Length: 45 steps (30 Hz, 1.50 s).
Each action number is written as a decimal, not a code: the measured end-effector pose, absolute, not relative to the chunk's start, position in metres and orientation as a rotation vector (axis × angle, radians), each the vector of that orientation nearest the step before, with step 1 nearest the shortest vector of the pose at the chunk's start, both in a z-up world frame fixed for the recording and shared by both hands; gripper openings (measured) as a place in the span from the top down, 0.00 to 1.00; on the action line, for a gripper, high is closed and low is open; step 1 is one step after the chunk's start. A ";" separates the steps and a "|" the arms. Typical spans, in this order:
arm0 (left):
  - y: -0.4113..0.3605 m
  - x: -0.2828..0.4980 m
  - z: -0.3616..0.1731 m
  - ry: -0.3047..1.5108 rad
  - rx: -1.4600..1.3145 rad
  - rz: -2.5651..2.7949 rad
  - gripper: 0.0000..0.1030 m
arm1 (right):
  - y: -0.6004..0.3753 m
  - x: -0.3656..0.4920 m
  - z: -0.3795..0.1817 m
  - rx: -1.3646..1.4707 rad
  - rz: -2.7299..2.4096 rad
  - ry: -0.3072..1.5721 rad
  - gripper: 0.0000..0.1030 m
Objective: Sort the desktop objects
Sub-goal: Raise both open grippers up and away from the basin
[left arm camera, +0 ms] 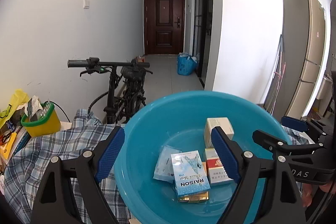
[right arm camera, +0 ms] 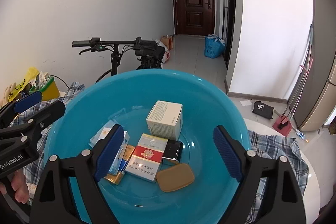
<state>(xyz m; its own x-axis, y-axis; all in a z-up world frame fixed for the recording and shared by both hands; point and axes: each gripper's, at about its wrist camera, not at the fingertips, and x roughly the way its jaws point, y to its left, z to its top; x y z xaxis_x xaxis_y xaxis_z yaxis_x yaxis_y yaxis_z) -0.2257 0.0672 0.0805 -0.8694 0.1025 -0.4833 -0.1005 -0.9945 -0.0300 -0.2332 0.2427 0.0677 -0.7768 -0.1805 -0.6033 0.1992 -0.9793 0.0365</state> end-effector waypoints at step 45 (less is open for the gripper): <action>0.053 -0.124 0.119 0.030 -0.404 2.960 0.00 | 0.247 -0.131 0.132 0.436 -2.890 0.003 0.00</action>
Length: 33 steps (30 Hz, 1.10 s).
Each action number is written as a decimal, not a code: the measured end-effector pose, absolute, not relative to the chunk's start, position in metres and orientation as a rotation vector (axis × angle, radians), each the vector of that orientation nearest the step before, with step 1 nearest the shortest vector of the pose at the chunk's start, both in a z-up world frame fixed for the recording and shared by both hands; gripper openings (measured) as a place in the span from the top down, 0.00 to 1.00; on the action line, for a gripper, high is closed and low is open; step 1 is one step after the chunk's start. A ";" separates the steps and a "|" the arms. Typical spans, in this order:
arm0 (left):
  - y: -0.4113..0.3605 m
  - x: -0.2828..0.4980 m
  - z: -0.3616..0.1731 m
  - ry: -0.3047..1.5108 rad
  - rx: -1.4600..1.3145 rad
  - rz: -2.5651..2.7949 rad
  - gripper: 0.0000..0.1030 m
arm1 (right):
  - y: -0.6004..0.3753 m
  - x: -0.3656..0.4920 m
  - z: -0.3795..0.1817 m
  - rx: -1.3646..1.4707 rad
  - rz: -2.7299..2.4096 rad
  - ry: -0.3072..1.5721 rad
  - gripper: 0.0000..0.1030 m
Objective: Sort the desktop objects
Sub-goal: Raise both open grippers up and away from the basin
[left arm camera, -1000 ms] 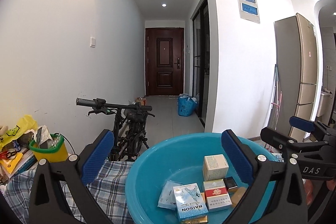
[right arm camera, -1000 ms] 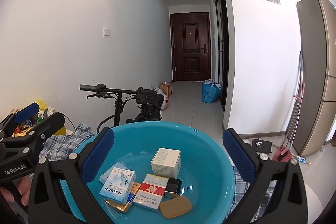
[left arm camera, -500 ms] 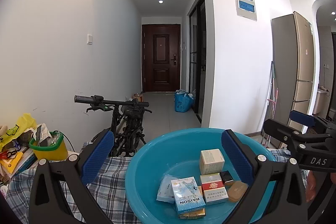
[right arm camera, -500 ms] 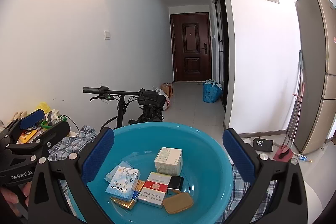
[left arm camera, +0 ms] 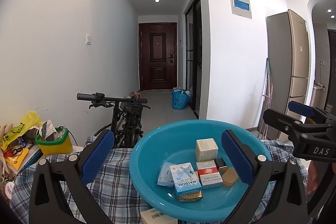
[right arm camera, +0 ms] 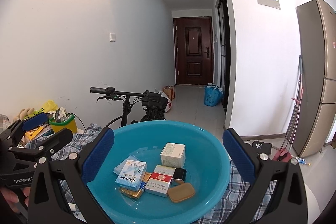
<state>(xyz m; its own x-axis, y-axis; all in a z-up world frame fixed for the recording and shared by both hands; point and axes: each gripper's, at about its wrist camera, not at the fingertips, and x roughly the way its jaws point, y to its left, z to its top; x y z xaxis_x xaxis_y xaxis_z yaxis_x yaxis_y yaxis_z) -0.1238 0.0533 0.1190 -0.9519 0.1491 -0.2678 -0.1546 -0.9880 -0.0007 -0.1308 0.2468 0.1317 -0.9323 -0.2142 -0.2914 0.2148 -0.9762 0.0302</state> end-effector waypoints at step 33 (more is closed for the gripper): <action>0.026 -0.037 0.135 -0.006 -0.378 2.960 0.00 | 0.255 -0.061 0.149 0.355 -2.882 -0.057 0.00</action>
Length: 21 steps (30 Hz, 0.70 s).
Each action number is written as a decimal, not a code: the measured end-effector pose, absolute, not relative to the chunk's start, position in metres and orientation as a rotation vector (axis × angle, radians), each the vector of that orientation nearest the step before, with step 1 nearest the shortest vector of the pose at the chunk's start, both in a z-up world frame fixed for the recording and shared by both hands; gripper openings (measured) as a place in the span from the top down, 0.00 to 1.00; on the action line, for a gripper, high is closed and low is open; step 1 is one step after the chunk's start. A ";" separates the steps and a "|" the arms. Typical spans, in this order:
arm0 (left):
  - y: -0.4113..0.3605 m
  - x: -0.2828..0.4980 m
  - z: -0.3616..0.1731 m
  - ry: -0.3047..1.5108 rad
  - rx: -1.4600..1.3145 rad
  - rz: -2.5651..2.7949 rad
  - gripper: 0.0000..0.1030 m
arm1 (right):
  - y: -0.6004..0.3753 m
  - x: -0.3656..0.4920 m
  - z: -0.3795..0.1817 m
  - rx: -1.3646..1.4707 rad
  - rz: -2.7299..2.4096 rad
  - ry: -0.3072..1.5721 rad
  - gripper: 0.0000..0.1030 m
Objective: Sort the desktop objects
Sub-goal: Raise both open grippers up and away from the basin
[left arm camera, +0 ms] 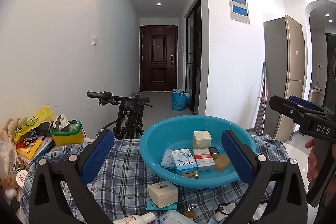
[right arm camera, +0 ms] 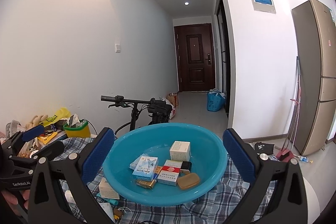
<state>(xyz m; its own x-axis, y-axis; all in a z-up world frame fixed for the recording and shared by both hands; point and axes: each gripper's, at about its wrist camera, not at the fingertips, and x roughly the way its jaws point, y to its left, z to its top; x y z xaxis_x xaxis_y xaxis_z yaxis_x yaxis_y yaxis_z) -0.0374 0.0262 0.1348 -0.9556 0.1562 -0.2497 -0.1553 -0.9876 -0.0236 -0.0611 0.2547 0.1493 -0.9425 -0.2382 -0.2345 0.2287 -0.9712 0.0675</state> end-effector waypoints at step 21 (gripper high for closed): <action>0.029 -0.023 0.140 -0.022 -0.357 2.955 0.00 | 0.254 -0.051 0.145 0.375 -2.891 -0.088 0.00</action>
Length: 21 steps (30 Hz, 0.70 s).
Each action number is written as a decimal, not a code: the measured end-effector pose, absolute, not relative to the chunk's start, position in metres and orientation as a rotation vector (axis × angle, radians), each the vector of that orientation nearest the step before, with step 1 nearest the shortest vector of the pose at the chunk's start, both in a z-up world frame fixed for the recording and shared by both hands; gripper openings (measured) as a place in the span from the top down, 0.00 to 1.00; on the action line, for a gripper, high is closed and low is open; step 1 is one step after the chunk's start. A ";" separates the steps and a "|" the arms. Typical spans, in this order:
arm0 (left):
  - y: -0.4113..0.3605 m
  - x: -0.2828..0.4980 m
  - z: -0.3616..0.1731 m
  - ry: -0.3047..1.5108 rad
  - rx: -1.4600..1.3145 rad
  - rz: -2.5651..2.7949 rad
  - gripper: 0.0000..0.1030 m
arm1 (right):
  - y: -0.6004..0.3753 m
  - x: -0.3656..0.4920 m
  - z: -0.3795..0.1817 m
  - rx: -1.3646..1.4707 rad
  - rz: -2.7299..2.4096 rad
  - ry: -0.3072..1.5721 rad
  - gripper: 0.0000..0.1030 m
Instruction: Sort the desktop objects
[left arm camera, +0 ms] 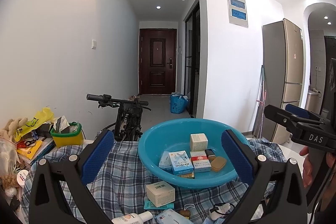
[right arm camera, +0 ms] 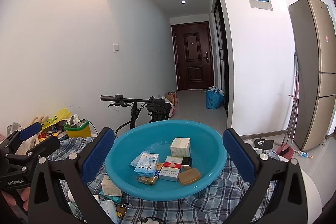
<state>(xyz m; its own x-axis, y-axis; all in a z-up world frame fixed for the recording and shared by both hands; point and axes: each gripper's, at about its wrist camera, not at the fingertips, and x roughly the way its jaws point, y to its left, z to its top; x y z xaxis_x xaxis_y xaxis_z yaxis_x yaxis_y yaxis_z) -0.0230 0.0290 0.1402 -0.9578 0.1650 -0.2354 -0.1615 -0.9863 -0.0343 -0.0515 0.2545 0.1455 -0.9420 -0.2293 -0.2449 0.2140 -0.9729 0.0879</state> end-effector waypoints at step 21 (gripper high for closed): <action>0.014 0.027 0.064 0.001 -0.320 2.987 0.00 | 0.254 0.007 0.078 0.327 -2.927 -0.048 0.00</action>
<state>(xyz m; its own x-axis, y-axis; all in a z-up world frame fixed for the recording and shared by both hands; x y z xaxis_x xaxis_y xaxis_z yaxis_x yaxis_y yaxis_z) 0.0271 0.0142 0.0644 -0.9679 0.1363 -0.2110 -0.1365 -0.9905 -0.0138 0.0074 0.2536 0.0783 -0.9564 -0.1972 -0.2154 0.1901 -0.9803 0.0535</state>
